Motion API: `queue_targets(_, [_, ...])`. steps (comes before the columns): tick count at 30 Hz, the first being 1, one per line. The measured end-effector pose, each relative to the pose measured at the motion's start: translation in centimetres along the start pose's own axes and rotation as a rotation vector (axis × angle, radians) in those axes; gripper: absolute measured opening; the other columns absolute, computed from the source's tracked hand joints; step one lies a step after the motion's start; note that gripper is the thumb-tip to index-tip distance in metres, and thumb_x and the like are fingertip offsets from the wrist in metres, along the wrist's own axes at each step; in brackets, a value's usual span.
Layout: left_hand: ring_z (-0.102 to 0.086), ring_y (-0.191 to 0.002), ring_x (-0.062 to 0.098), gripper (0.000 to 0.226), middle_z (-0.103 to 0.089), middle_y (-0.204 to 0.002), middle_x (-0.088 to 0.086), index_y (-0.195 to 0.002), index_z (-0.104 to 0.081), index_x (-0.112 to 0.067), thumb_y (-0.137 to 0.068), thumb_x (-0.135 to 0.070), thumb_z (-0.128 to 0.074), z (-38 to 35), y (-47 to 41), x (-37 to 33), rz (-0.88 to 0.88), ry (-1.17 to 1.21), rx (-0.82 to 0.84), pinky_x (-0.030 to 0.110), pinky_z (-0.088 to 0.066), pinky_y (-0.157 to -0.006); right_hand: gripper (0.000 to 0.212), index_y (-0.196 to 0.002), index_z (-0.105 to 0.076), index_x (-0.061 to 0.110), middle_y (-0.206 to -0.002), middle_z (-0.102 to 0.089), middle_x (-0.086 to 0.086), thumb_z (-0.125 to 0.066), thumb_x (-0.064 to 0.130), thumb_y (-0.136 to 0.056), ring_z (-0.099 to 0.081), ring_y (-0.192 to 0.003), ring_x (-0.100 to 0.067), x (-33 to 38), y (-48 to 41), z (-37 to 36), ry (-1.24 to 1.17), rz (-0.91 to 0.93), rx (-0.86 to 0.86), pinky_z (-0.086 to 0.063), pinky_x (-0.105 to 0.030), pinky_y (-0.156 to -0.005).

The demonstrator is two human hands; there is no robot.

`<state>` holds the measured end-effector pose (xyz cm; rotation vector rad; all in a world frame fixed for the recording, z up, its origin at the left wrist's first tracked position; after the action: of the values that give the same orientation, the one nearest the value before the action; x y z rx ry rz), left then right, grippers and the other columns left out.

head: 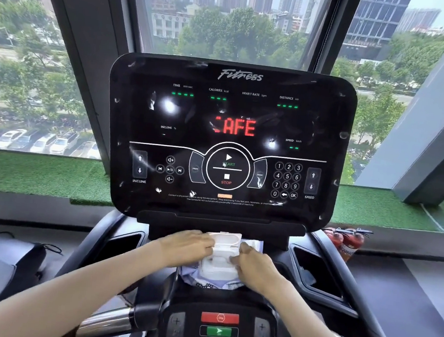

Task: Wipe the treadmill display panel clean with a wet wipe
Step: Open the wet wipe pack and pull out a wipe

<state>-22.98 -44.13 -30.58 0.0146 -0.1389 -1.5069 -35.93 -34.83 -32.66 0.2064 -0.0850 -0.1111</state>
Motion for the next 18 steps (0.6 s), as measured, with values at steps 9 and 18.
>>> queue_targets(9, [-0.056, -0.101, 0.028, 0.013, -0.061, -0.100, 0.012, -0.091, -0.064, -0.001, -0.083, -0.002, -0.053, -1.5, 0.3, -0.4, 0.127, 0.012, -0.040, 0.034, -0.040, -0.090, 0.027, -0.102, -0.062, 0.005, -0.112, -0.053, -0.012, -0.043, -0.004, -0.085, -0.060, -0.098, -0.034, 2.6, -2.0, 0.3, 0.098, 0.074, -0.025, -0.040, -0.035, -0.067])
queue_targets(18, [-0.050, -0.109, 0.032, 0.034, -0.058, -0.107, 0.016, -0.095, -0.065, 0.005, -0.093, -0.026, -0.051, -1.7, -0.4, -0.3, 0.299, 0.102, 0.011, 0.036, -0.033, -0.095, 0.012, -0.097, -0.060, 0.019, -0.117, -0.058, -0.005, -0.060, 0.017, -0.086, -0.060, -0.104, -0.029, 2.3, -3.6, 0.3, -0.175, -0.091, 0.057, -0.046, -0.033, -0.086])
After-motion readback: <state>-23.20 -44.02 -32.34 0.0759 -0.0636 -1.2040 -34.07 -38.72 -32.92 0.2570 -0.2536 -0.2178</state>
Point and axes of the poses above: each hand's wrist, its own y-axis away from the middle knuckle, its own z-axis out of the back of the hand, x = y × z, the point moved 4 cm from there along -y, towards the middle knuckle
